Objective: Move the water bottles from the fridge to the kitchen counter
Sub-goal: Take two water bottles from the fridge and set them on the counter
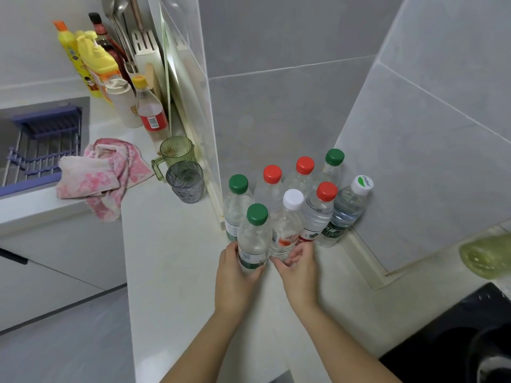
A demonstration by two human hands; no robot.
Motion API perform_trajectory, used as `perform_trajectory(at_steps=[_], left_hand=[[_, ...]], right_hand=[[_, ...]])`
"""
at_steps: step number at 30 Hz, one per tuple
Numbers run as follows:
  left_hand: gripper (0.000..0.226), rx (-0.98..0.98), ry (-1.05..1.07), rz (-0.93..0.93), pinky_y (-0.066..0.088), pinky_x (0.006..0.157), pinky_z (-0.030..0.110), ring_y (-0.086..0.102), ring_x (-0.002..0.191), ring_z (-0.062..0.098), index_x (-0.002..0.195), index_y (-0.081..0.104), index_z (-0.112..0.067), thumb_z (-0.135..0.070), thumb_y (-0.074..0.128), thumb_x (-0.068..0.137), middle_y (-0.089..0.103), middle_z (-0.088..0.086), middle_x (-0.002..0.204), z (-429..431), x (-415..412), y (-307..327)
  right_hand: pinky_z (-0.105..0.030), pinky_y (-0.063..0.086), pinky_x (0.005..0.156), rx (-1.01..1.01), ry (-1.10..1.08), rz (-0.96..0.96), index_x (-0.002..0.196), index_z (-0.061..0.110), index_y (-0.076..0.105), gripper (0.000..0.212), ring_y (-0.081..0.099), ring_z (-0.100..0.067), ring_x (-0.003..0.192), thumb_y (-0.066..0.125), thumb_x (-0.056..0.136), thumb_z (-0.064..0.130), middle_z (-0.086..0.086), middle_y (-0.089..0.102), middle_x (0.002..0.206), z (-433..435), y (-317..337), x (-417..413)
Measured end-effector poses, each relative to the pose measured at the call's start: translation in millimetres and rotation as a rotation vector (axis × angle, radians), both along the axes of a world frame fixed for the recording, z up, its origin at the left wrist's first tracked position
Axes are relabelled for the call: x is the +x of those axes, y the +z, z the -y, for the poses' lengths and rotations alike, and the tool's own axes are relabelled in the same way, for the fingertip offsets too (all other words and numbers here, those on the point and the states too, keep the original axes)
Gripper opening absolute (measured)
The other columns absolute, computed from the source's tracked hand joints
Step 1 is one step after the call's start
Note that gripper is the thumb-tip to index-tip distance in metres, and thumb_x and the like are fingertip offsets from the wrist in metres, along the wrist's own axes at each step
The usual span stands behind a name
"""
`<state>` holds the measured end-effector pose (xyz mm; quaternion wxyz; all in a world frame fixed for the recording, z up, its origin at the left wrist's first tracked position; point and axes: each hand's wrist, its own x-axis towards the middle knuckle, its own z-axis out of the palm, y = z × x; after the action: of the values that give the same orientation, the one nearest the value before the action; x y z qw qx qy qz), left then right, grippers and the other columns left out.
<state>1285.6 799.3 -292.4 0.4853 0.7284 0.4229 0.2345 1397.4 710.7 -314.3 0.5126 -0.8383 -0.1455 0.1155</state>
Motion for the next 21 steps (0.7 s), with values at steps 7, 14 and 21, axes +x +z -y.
perform_trajectory(at_steps=[7,14,21], left_hand=[[0.072,0.103,-0.016,0.065,0.048,0.099,0.035,0.051,0.124,0.015,0.114,0.040,-0.057,-0.026,0.086,0.069,0.041,-0.007,0.138,-5,0,6],[0.073,0.131,-0.037,0.067,0.048,0.099,0.044,0.049,0.127,0.021,0.117,0.040,-0.046,-0.022,0.087,0.066,0.049,-0.008,0.131,-6,-2,4],[0.066,0.056,-0.129,0.003,0.050,0.093,0.040,0.056,0.114,0.014,0.114,0.048,-0.033,-0.036,0.085,0.060,0.057,-0.008,0.123,-22,-2,3]], right_hand=[[-0.042,0.052,0.068,0.009,0.076,-0.002,0.077,0.023,0.043,0.047,0.058,-0.025,0.071,0.087,0.068,0.011,-0.003,0.058,0.070,5,-2,10],[-0.033,0.050,0.071,0.053,0.145,0.019,0.080,0.034,0.046,0.036,0.056,-0.021,0.081,0.078,0.065,0.041,0.006,0.054,0.085,22,4,15],[-0.025,0.040,0.081,0.020,-0.132,0.016,0.107,0.011,0.046,0.056,0.055,-0.032,0.100,0.086,0.069,0.009,-0.005,0.039,0.111,44,19,57]])
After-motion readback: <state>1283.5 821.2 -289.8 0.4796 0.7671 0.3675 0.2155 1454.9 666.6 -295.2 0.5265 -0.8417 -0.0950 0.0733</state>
